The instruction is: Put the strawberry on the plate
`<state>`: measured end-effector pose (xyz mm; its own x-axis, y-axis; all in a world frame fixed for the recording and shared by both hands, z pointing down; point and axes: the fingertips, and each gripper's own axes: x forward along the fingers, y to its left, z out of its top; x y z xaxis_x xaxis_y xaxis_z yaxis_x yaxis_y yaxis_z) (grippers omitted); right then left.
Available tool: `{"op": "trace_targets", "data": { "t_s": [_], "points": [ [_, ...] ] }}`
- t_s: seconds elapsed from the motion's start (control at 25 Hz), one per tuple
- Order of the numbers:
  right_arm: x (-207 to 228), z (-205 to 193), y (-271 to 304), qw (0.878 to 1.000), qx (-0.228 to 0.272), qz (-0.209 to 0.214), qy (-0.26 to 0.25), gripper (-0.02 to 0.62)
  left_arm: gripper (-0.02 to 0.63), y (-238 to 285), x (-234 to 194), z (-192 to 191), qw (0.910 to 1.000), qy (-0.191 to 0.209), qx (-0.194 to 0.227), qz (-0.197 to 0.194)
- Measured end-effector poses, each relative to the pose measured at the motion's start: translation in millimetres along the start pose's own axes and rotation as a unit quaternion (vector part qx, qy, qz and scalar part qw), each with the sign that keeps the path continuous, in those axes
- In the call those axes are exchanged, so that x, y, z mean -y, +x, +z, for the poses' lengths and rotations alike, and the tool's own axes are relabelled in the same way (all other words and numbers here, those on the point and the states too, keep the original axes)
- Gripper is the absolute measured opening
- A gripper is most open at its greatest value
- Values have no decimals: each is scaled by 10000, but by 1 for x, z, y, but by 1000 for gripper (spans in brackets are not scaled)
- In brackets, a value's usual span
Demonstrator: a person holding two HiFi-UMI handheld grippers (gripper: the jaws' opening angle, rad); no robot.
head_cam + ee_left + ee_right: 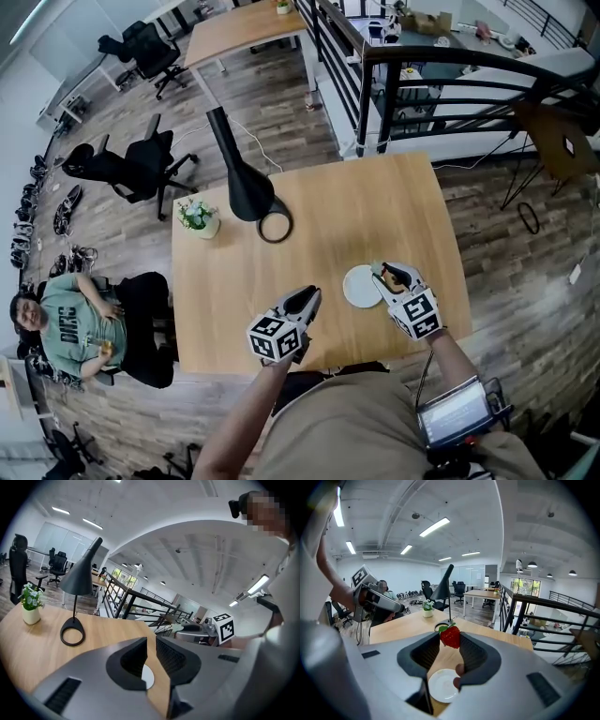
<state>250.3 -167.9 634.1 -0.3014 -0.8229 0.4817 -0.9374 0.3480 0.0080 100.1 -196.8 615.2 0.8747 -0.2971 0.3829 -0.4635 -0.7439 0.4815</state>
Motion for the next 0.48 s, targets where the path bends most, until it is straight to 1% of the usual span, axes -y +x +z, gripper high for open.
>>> {"op": "trace_targets", "data": {
  "t_s": [0.24, 0.36, 0.48],
  "points": [
    [1, -46, 24, 9990, -450, 71, -20, 139, 44, 9, -12, -21, 9994, 41, -316, 101],
    [0, -73, 37, 9972, -731, 125, -22, 138, 44, 10, -19, -29, 9989, 25, -435, 161],
    [-3, -94, 51, 9958, -901, 184, 2, 140, 43, 12, -24, -35, 9985, 12, -519, 201]
  ]
}}
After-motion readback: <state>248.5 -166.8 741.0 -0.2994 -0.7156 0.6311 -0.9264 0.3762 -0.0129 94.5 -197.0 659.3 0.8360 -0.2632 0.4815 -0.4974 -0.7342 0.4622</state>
